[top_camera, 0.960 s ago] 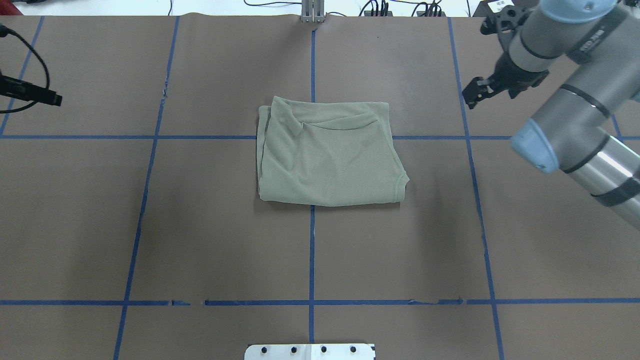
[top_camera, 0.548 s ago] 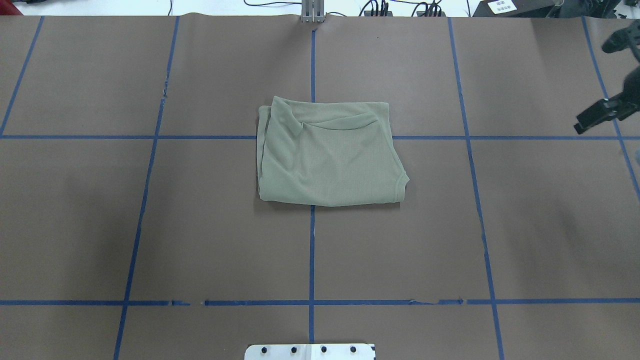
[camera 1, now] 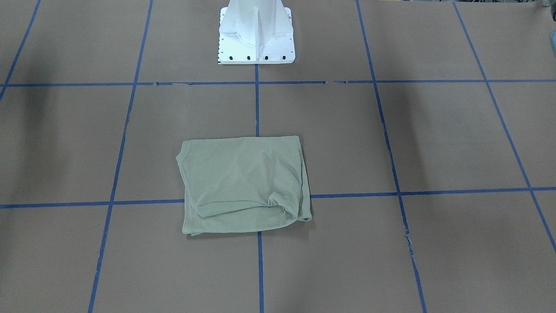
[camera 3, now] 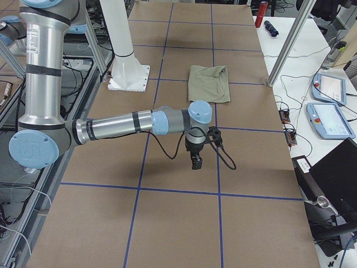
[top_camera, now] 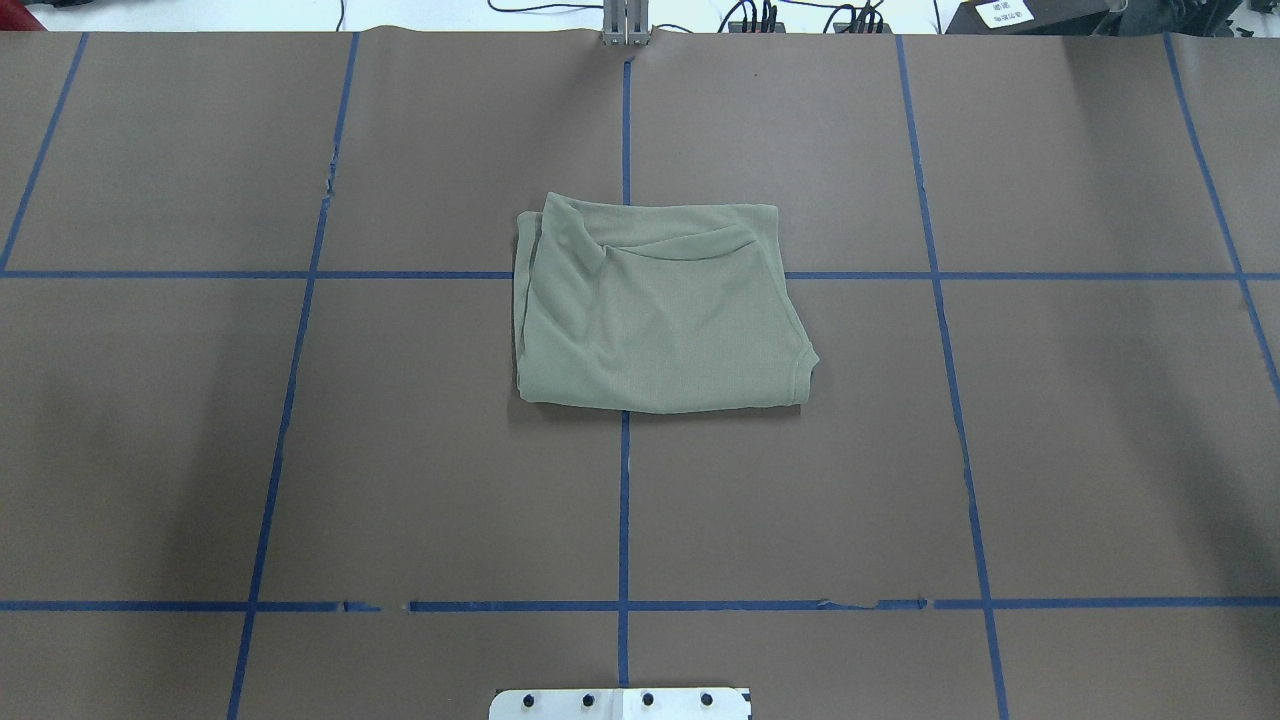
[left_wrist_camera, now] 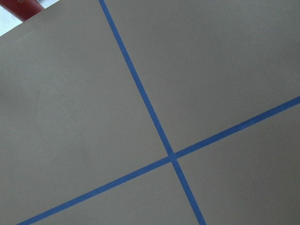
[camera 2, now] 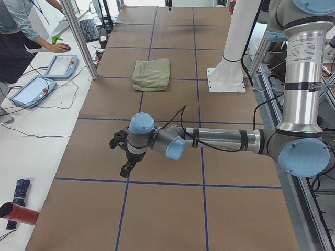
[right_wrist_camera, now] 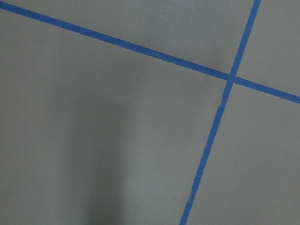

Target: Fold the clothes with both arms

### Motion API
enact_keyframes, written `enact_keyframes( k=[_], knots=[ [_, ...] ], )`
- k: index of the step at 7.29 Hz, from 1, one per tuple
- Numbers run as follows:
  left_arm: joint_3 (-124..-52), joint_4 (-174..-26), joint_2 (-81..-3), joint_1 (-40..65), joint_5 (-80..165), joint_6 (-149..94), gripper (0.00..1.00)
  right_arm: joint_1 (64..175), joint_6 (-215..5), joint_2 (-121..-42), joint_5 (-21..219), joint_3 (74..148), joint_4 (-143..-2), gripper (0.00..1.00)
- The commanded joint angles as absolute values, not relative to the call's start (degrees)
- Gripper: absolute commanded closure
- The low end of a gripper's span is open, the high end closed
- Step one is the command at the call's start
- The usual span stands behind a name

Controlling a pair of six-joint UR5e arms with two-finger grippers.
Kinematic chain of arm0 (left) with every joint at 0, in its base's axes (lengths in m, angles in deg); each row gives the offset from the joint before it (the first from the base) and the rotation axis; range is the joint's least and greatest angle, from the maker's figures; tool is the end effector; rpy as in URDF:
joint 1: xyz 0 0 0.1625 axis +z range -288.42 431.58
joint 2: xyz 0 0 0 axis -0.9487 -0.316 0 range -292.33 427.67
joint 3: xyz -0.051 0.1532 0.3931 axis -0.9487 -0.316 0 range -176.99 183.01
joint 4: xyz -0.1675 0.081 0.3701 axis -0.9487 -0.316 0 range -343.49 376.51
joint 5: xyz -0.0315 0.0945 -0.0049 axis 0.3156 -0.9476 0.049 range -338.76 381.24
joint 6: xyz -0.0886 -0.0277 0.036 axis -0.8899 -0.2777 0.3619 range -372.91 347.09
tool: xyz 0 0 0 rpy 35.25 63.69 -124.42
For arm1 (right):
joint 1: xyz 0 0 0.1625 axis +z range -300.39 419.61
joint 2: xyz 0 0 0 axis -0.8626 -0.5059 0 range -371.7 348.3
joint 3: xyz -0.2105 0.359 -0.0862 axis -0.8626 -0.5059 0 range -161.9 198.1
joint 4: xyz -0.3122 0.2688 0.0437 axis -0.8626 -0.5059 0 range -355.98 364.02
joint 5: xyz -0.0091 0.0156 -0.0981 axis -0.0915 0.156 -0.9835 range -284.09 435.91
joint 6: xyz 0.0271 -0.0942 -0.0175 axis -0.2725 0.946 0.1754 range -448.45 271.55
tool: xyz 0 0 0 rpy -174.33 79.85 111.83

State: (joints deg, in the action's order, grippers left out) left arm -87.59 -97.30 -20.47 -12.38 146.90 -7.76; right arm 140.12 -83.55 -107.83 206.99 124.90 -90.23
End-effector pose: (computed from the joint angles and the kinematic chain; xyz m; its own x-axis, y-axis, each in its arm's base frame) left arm -0.0220 -0.5065 0.6324 0.7726 0.3891 -0.5017 -0.1673 0.8870 0.4303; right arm -0.0070 -0.4527 0.5758 0.7146 -0.2797 0.6412 0.2257 0.9597 0.1672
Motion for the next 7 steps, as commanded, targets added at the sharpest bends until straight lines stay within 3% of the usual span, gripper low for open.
enact_keyframes(
  k=[1, 5, 7],
  knots=[
    [-84.1, -97.5, -20.4, -14.8, 146.9, -7.6, 0.00, 145.5, -83.4, -108.2, 207.6, 124.1, -90.8, 0.00],
    [-86.0, -80.4, -21.4, -20.1, 147.8, 0.3, 0.00, 150.2, -83.5, -110.6, 216.9, 118.8, -90.8, 0.00],
    [-92.5, -73.1, -20.4, -20.1, 152.3, 0.2, 0.00, 151.1, -83.5, -112.4, 219.5, 118.6, -90.5, 0.00]
  ],
)
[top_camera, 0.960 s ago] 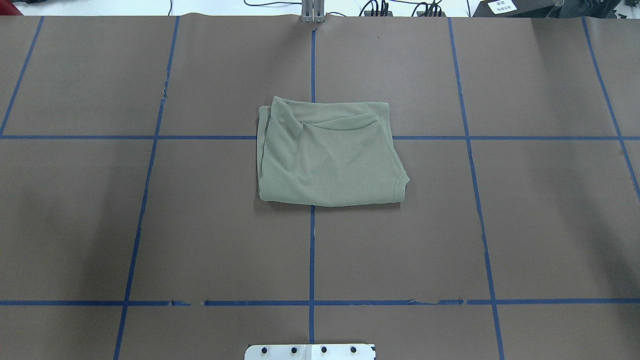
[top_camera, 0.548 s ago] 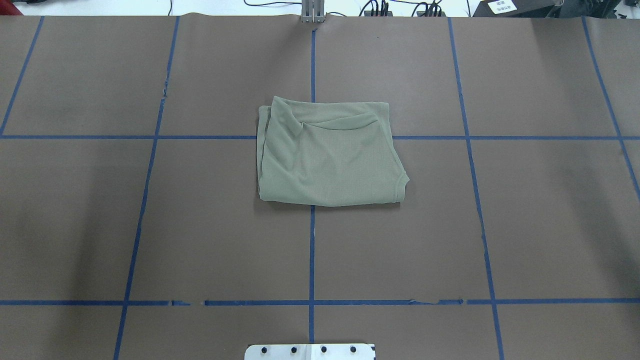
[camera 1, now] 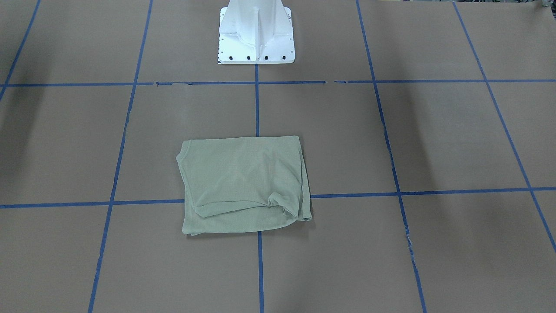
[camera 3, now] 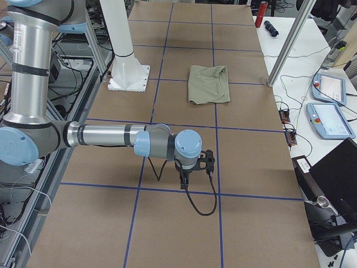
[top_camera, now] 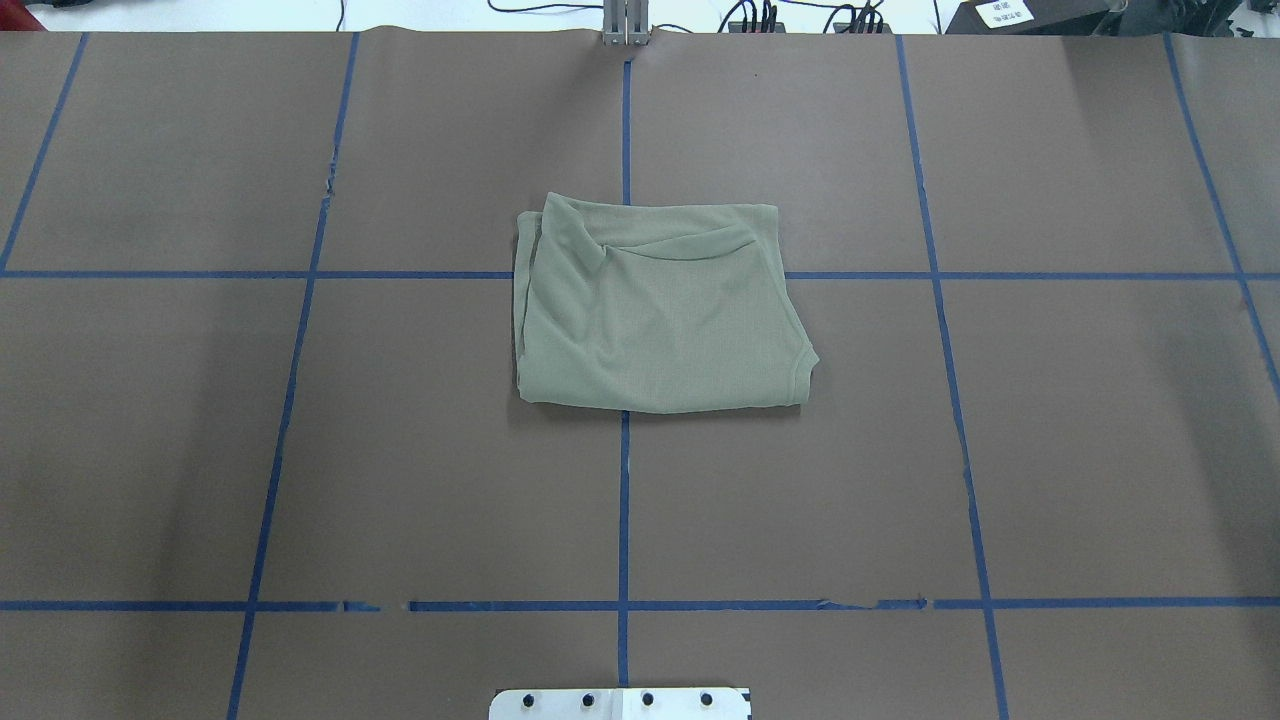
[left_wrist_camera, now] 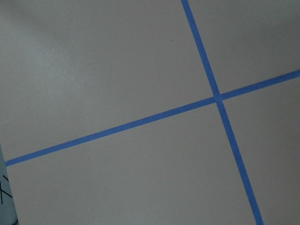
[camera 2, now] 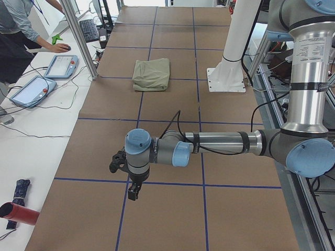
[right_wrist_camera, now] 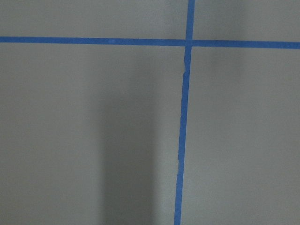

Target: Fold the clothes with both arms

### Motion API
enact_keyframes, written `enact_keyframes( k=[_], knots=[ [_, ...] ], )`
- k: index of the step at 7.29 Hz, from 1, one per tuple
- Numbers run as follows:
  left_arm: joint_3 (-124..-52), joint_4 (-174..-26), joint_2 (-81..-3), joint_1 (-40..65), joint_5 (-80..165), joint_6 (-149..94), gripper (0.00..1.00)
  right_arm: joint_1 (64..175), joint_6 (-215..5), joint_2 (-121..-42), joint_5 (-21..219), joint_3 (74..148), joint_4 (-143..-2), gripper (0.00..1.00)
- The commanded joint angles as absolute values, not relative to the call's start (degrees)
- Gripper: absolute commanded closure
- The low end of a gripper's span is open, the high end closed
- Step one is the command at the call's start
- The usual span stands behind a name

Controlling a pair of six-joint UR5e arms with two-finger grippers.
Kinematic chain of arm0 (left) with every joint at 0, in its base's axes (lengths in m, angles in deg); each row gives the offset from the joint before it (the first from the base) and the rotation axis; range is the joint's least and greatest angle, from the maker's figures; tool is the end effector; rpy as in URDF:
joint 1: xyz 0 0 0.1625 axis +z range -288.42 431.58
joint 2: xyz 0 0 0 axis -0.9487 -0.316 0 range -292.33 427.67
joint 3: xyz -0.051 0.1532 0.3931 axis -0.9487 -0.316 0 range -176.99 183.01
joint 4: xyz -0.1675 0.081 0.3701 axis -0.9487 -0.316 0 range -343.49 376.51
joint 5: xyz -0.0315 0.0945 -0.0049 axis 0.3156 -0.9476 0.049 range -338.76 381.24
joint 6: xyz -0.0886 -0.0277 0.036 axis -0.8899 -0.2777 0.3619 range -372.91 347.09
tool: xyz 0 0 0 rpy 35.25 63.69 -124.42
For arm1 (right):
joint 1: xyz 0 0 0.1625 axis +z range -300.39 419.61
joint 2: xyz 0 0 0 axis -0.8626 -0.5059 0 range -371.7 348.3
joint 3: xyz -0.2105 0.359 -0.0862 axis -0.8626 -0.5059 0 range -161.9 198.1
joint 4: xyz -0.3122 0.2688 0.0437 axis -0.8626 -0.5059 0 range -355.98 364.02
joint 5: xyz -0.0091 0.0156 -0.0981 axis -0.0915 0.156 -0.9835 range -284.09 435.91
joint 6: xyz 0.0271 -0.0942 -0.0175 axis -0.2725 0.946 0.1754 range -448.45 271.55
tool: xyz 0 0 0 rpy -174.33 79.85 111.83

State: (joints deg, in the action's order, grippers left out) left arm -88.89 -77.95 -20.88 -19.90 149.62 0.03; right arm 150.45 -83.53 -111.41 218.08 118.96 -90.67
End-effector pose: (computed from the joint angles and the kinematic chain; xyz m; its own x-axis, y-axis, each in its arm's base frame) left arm -0.0840 -0.4854 0.6535 0.7709 0.2552 -0.5836 -0.1508 0.9633 0.2220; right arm 0.0607 -0.4155 0.6406 0.6114 -0.0280 0.7908 0.0379 0.9993 0.0061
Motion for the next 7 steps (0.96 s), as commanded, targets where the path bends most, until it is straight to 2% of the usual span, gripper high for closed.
enact_keyframes(
  k=[1, 4, 7],
  knots=[
    [-92.6, -72.6, -20.2, -20.0, 152.1, -0.1, 0.00, 151.1, -83.4, -112.9, 218.8, 118.4, -90.5, 0.00],
    [-93.1, -72.9, -20.6, -19.8, 151.0, -0.6, 0.00, 151.1, -86.3, -112.7, 214.1, 118.4, -90.1, 0.00],
    [-93.6, -72.9, -20.8, -19.5, 150.9, -5.1, 0.00, 148.9, -94.2, -112.3, 214.1, 123.0, -89.5, 0.00]
  ],
)
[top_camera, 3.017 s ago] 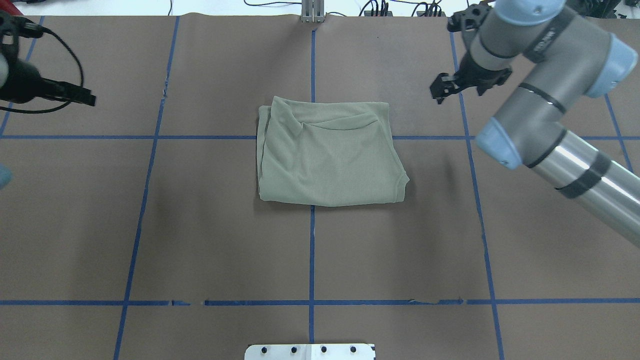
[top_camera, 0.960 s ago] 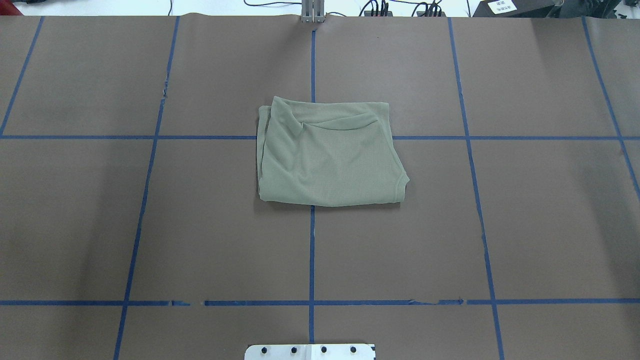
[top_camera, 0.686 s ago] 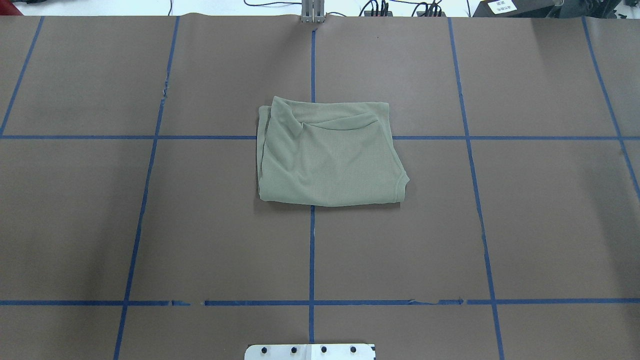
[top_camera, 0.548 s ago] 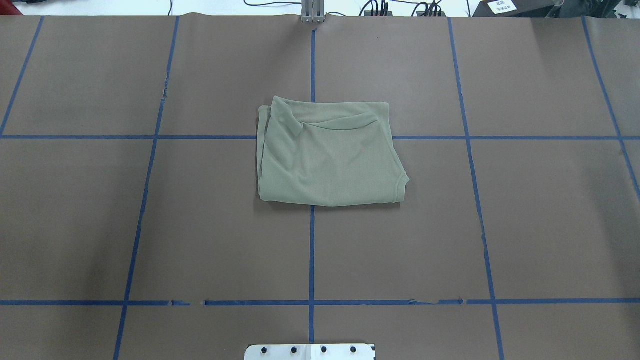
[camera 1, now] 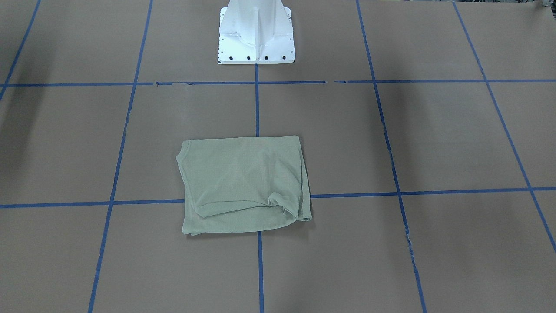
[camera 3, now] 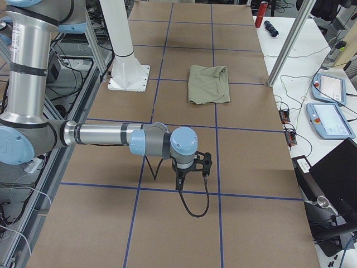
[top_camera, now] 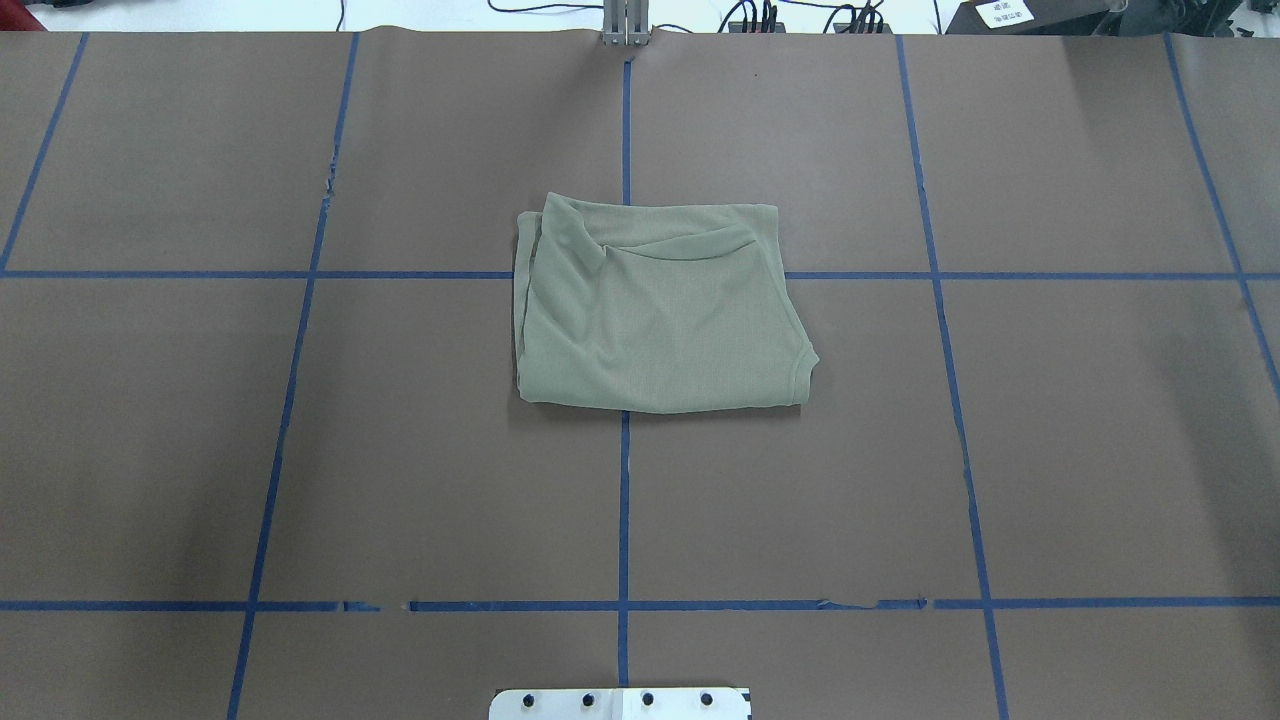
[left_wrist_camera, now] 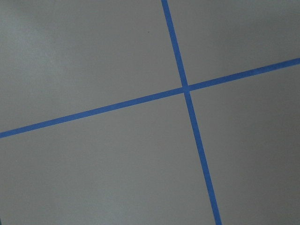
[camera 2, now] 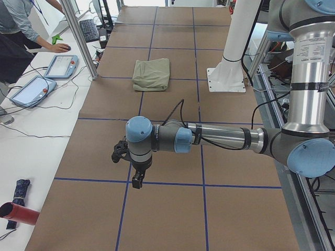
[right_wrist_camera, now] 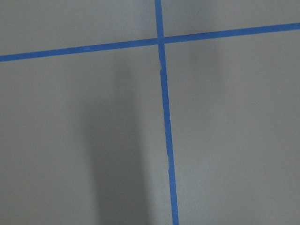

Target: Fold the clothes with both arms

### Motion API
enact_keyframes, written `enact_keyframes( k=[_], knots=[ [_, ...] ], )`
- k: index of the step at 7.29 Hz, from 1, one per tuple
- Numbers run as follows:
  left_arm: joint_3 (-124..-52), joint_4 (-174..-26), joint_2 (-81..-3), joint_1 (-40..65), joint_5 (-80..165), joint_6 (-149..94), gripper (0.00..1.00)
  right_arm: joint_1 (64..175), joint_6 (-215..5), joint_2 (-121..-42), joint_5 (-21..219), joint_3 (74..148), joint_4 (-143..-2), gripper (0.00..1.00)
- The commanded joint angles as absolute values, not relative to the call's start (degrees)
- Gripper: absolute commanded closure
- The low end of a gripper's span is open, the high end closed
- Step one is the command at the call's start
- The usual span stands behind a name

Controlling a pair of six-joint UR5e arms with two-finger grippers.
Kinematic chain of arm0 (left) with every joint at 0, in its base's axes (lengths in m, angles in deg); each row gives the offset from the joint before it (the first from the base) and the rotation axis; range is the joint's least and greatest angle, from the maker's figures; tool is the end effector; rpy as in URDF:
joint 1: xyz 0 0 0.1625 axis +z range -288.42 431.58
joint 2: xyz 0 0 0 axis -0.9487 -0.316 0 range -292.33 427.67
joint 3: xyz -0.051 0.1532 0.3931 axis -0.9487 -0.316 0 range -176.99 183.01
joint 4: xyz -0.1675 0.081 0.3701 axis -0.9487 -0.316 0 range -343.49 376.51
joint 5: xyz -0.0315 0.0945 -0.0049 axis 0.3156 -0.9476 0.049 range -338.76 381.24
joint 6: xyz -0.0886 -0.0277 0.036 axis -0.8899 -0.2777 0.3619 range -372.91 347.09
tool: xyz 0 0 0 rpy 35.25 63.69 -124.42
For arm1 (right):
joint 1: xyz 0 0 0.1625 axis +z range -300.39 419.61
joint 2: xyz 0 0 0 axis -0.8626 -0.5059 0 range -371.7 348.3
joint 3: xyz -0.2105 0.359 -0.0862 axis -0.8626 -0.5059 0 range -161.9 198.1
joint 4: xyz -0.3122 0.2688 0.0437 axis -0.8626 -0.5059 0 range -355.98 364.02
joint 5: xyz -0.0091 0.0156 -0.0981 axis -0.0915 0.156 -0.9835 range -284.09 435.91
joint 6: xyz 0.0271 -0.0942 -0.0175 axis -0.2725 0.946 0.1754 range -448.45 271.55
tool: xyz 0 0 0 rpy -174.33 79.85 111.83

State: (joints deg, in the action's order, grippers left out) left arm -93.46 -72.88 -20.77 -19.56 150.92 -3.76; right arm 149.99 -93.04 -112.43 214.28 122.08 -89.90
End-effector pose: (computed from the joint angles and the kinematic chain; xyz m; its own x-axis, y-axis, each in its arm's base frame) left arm -0.0793 -0.4829 0.6227 0.7638 0.1908 -0.6166 -0.1030 0.9791 0.1753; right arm 0.0615 -0.4111 0.6251 0.6615 0.0931 0.7442 -0.0598 0.9956 -0.0715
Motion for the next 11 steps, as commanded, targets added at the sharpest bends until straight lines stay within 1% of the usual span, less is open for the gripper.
enact_keyframes(
  k=[1, 2, 4, 6, 11],
  knots=[
    [-93.6, -72.9, -20.8, -19.4, 150.9, -5.1, 0.00, 147.3, -98.3, -112.4, 213.7, 122.8, -85.8, 0.00],
    [-93.6, -72.9, -20.8, -19.4, 150.9, -5.1, 0.00, 147.0, -101.6, -112.7, 213.9, 122.3, -82.2, 0.00],
    [-93.5, -72.9, -20.6, -19.4, 151.1, -5.4, 0.00, 147.1, -100.9, -113.1, 213.9, 121.7, -80.0, 0.00],
    [-93.7, -73.1, -20.5, -19.4, 151.2, -10.3, 0.00, 147.0, -100.9, -113.1, 214.0, 121.2, -79.8, 0.00],
    [-93.6, -73.1, -20.7, -19.4, 151.5, -10.3, 0.00, 147.1, -100.8, -113.0, 214.2, 121.3, -79.8, 0.00]
  ],
)
